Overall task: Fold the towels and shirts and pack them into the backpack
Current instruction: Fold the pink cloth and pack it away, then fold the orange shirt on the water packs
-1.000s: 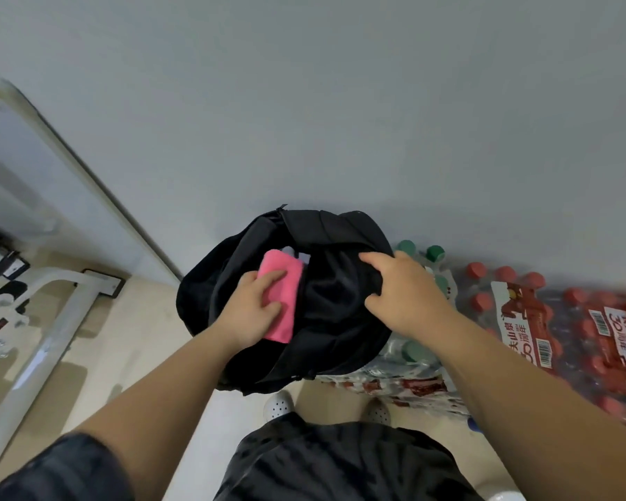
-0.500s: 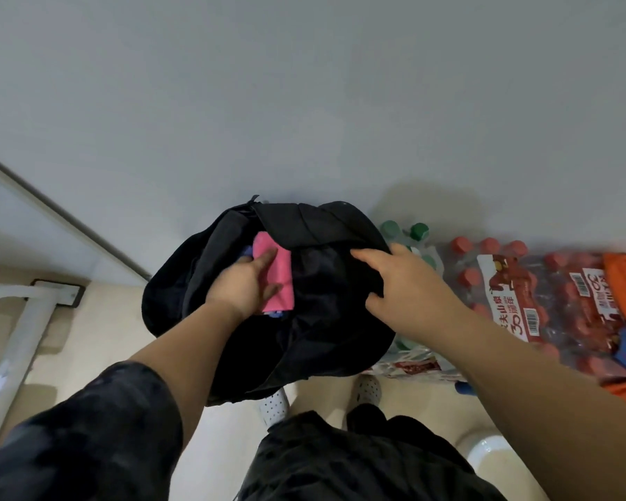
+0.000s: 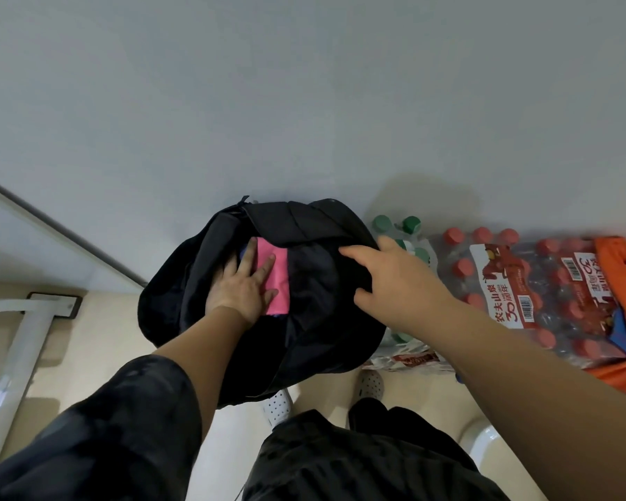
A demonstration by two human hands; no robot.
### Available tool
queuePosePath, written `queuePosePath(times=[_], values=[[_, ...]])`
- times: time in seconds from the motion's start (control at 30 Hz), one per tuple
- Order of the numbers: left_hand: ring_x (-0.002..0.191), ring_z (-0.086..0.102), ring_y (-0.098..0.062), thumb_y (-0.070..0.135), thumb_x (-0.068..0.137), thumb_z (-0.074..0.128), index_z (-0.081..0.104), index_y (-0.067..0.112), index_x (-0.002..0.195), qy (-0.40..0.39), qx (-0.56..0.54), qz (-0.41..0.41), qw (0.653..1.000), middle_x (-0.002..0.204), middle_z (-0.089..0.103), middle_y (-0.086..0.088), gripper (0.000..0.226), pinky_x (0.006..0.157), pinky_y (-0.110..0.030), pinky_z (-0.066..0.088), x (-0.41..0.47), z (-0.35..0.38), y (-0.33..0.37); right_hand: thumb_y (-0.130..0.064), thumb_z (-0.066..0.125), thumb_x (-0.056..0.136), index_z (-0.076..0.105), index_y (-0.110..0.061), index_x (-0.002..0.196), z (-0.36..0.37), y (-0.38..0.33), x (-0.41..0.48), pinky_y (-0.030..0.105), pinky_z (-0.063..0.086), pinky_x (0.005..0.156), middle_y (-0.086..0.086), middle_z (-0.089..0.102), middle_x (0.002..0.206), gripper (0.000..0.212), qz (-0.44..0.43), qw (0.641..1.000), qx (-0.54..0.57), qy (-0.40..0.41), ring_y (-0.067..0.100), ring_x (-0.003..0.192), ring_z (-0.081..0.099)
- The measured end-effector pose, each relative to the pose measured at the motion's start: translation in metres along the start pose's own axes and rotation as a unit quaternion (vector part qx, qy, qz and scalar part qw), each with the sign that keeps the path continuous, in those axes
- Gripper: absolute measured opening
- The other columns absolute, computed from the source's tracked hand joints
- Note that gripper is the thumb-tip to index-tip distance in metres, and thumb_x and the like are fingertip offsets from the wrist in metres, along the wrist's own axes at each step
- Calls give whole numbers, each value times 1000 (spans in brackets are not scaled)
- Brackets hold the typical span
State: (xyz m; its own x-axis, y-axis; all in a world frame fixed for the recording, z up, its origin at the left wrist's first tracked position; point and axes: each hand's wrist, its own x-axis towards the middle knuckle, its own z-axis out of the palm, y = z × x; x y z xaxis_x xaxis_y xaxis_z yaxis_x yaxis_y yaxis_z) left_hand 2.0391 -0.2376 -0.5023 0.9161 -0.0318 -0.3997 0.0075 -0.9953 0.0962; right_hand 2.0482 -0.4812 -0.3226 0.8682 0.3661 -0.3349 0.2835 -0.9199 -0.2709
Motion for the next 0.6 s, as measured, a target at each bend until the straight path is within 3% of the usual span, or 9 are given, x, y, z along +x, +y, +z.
queuePosePath(times=[0.1,0.23,0.3,0.37,0.47,0.6], values=[[152,0,-35,65,99,28,-8,45,156,-5,9,-7,1000,163,-29,3,70,120,-46,19,-2,-3,3,-40,61,91,36,-41,150,1,3,-1,33,47,77,1,42,121,64,-9,1000,-23,9,25,105,56],[151,6,-36,65,98,29,-6,48,155,14,20,-12,1000,166,-19,-1,69,118,-48,23,-14,-8,6,-53,57,93,37,-40,149,3,7,-5,34,45,87,1,38,130,62,-46,998,-28,32,24,118,48],[149,14,-37,61,99,33,2,52,155,22,-15,-11,1000,168,-4,-4,64,116,-50,26,-27,-11,10,-57,53,94,37,-39,150,4,11,-7,37,44,100,2,33,143,60,-75,996,-10,37,26,128,43],[139,34,-37,52,101,39,18,48,154,45,-54,-5,997,163,21,-9,58,110,-48,38,-46,-15,15,-57,48,97,37,-37,151,6,16,-10,40,39,110,4,27,152,59,-105,993,13,46,27,136,39],[116,55,-35,41,101,48,52,31,143,144,-154,-31,977,140,52,-7,44,94,-44,51,-83,-26,27,-55,43,100,35,-38,152,13,31,-16,43,34,116,4,27,157,56,-154,984,53,65,25,141,36],[111,61,-23,29,99,51,71,15,117,345,-250,-72,902,120,66,-2,30,96,-35,48,-128,-68,67,-55,38,101,26,-41,155,19,63,-22,40,33,117,-4,32,155,56,-202,970,124,51,15,142,33]])
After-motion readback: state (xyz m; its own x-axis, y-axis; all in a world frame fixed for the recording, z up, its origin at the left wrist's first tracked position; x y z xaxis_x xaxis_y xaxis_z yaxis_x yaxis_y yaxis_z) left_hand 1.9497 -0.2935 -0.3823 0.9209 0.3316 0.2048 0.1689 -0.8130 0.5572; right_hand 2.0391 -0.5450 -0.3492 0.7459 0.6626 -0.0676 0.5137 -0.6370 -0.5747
